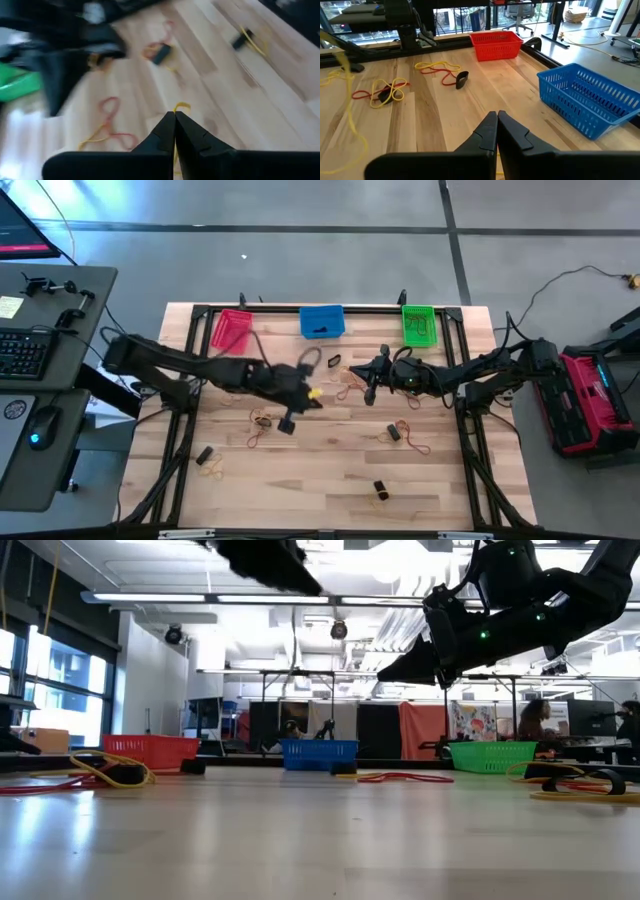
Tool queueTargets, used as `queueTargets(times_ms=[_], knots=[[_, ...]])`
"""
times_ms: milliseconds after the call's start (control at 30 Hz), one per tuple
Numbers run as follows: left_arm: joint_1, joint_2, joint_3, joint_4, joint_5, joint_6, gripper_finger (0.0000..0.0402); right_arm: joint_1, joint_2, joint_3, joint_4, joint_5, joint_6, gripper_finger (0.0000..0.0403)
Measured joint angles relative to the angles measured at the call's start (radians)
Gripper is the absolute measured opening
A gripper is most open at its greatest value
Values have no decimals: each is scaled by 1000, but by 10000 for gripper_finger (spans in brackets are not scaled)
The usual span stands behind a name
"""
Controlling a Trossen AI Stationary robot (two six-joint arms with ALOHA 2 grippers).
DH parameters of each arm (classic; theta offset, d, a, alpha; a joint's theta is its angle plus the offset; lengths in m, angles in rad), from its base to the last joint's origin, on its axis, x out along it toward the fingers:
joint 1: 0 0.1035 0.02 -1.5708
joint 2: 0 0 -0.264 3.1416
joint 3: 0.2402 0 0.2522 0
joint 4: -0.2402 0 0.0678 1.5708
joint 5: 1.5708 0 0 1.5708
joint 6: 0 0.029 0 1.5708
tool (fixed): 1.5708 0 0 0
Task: Sort rubber bands into baskets
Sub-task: Put the yellow rubber band into the red bin
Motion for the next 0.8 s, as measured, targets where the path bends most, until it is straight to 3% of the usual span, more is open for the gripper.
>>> queueTargets(times_ms=[500,800], knots=[[199,-307,0,-134,-168,-77,0,0,0,0,-2,0,0,0],[412,-464,0,-202,-235,-68,0,0,0,0,-5,0,-3,0]])
